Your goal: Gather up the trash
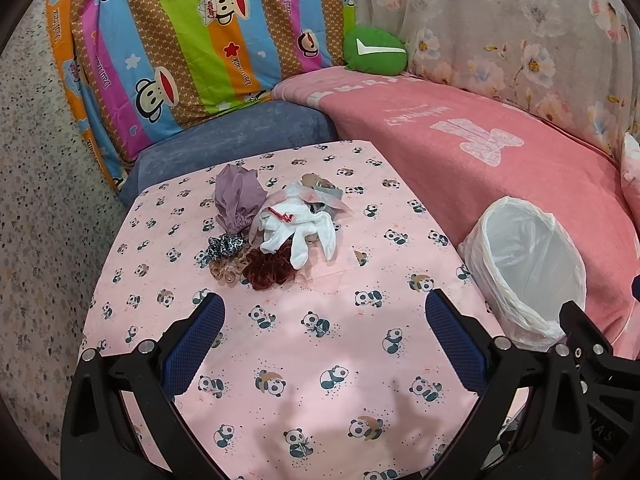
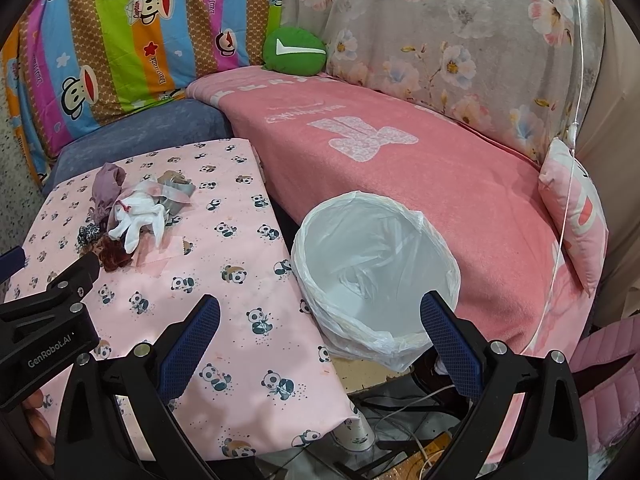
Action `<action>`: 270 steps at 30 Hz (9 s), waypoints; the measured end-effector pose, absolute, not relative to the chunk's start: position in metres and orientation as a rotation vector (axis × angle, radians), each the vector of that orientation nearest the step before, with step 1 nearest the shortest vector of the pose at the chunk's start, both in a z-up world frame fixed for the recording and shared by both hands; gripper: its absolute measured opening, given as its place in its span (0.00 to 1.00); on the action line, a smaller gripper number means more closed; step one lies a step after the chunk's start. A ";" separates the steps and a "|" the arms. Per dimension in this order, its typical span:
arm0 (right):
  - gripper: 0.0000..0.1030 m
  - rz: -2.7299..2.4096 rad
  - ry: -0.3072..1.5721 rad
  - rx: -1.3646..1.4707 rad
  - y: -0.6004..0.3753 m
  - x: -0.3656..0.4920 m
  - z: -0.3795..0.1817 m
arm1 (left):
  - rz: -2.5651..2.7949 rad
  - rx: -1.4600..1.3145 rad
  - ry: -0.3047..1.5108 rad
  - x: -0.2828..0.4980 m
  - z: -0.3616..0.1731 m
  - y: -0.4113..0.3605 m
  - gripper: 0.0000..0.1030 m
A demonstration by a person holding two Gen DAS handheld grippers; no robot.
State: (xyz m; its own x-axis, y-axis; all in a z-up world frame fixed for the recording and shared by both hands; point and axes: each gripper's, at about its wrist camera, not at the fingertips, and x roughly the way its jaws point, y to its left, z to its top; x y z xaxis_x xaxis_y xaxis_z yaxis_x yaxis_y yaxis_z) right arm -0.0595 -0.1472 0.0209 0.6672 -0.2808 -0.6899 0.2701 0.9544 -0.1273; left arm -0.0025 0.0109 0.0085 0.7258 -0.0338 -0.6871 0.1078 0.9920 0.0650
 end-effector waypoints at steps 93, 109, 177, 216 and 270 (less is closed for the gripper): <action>0.95 -0.294 0.785 0.016 -0.090 0.018 -0.001 | -0.102 0.028 0.802 0.080 -0.028 0.109 0.93; 0.95 -0.172 0.853 0.050 -0.043 0.095 -0.040 | -0.117 -0.122 0.935 0.155 -0.083 0.180 0.93; 0.10 0.047 0.977 0.127 -0.059 0.087 -0.039 | -0.445 -0.119 0.776 0.114 0.024 0.094 0.17; 0.10 -0.272 0.678 0.330 -0.263 0.016 0.062 | -0.742 0.087 0.790 0.089 0.039 -0.103 0.18; 0.45 -0.085 0.781 0.248 -0.125 0.037 0.016 | -0.275 -0.032 0.846 0.111 -0.030 0.084 0.82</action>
